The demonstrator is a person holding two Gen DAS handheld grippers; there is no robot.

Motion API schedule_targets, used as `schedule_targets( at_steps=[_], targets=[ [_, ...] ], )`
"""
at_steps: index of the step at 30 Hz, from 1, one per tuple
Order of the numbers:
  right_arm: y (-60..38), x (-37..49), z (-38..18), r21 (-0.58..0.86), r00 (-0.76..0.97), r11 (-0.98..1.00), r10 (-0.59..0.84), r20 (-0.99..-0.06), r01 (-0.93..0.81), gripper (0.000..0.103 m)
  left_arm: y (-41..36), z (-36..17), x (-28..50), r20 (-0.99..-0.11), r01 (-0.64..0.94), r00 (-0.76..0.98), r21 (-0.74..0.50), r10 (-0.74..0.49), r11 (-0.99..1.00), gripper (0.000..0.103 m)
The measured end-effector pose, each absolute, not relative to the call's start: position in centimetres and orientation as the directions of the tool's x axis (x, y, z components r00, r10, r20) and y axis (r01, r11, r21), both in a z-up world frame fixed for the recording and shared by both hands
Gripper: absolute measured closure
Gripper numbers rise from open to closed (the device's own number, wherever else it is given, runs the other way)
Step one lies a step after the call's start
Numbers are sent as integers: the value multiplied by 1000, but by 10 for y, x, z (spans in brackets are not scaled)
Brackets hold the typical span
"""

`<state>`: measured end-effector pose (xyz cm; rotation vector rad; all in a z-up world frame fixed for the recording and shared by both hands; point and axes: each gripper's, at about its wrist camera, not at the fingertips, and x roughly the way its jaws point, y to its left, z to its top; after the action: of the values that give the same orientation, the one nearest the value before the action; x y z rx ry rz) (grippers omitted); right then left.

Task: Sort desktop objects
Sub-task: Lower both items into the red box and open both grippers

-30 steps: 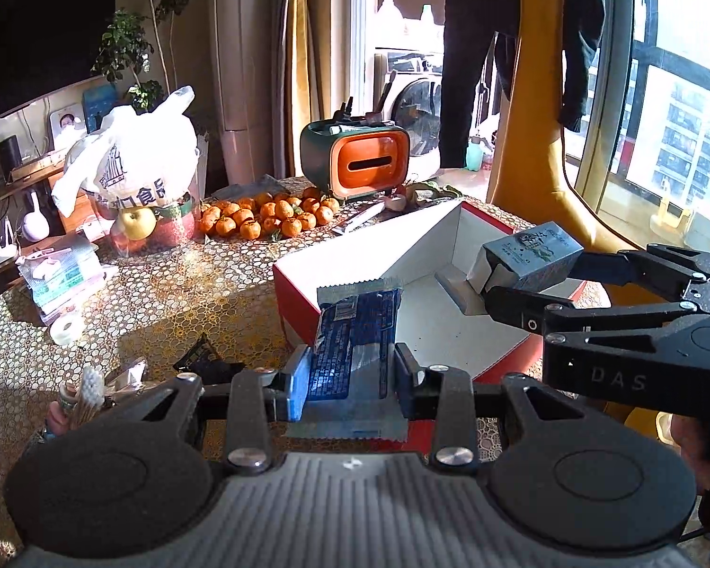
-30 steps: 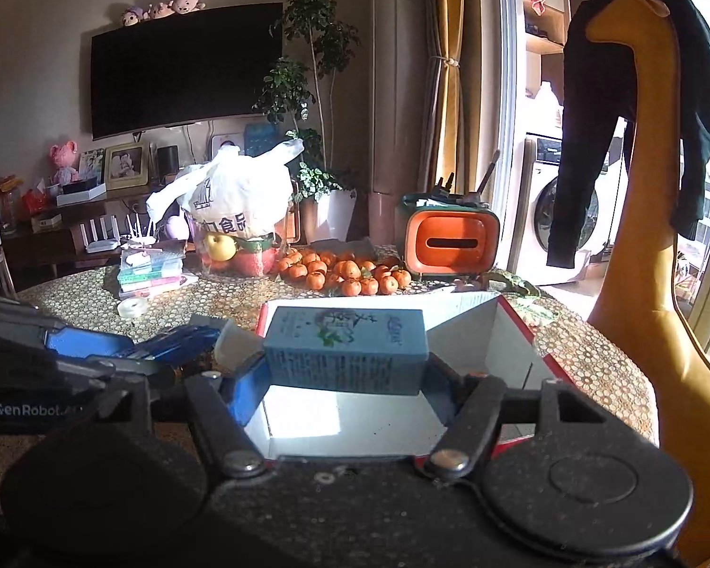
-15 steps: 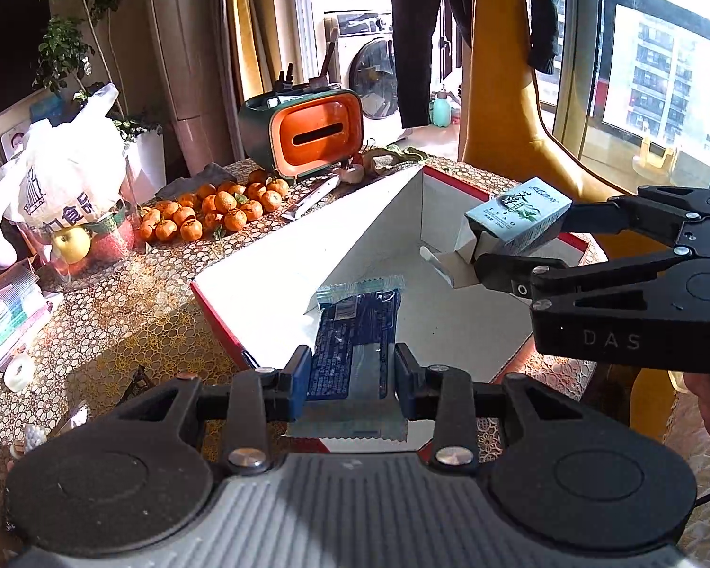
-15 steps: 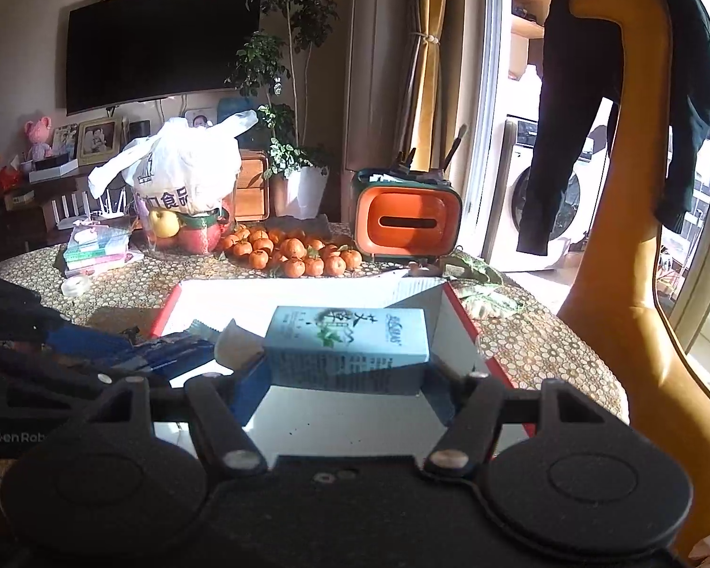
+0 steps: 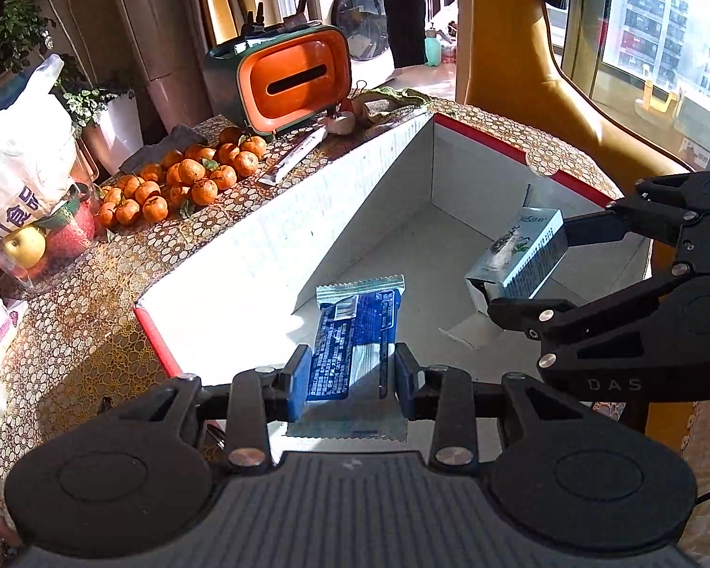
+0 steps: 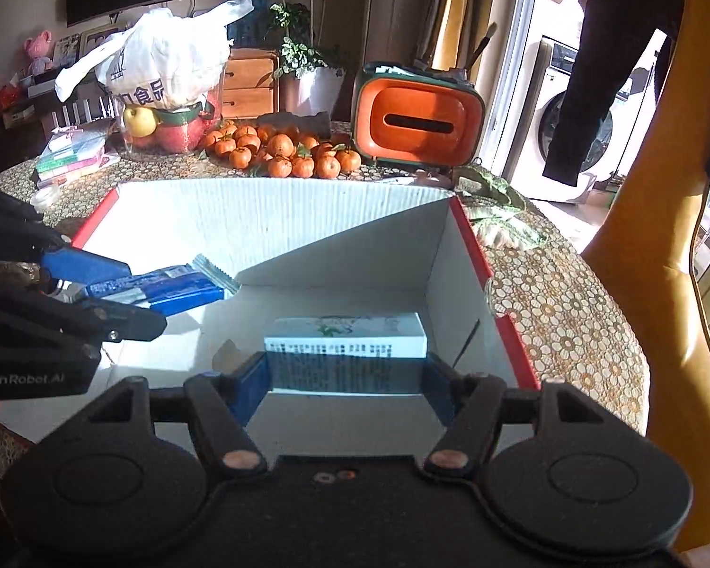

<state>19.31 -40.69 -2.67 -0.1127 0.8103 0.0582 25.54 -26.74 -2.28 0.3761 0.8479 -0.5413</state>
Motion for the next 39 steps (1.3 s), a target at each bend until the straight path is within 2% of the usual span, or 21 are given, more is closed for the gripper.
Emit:
schedule_targets(
  at_steps=[3,16,24,39],
  targets=[
    [-405,205,-34,-111,658,987,-8,-753,-116,35,-273,-31,270,-815,603,506,101,-282,791,68],
    [-412,240,-56,-78,509,983,17,-861,-165,35,-298,-62,294,-890,673,419,173,-179,719,68],
    [-412,251,-61,-58,389,980,22,-921,-191,35,-305,-71,298,-917,698,370,172,-145,695,68],
    [-403,256,-68,-105,337,966,-20,-941,-236,35,-313,-84,300,-953,734,292,172,-77,657,67]
  ],
)
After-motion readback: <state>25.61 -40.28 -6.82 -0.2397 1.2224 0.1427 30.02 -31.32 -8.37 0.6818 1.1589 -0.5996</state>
